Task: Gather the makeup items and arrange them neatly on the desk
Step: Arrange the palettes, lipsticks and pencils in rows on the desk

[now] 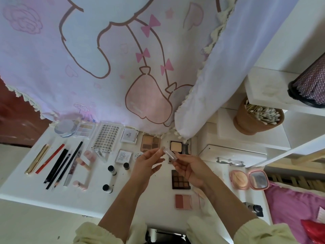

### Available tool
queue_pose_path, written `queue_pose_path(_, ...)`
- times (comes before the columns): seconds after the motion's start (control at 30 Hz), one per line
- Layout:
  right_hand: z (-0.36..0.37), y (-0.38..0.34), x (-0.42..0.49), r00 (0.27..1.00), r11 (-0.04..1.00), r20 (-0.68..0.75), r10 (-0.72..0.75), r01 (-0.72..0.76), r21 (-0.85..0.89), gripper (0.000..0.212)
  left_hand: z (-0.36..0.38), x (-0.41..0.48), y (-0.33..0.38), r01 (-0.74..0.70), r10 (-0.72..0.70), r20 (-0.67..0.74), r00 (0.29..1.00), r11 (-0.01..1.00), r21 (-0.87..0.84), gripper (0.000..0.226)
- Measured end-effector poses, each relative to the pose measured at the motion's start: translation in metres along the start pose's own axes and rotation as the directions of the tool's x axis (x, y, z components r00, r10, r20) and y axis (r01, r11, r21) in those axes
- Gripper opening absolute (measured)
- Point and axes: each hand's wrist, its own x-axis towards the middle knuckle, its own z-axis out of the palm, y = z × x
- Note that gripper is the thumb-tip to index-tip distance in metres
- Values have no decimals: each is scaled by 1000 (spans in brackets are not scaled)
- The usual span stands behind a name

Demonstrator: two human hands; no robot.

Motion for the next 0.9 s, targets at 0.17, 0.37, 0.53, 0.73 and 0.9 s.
queue_pose_path(0.17,-2,1,0,1000,1000,1,6,-6,29,20,4,-3,0,-13,11,47,999,999,43,47)
queue_pose_path(0.37,-4,5,2,999,997,10,46,-46,56,18,5,-4,0,-30,26,74,997,999,46,43)
queue_pose_path(0.53,-1,6,-1,997,997,32,70,-71,39,22,6,-3,-2,-7,6,100,995,1000,10,41)
queue_pose_path(0.73,3,-1,-7,986,905,-22,-162,140,-401,31,4,-2,0,-11,13,15,1000,997,-75,43)
queue_pose_path(0.9,5,0,-14,911,622,140,-388,371,-689,25,4,-3,1,-20,20,-1,1000,999,-43,46)
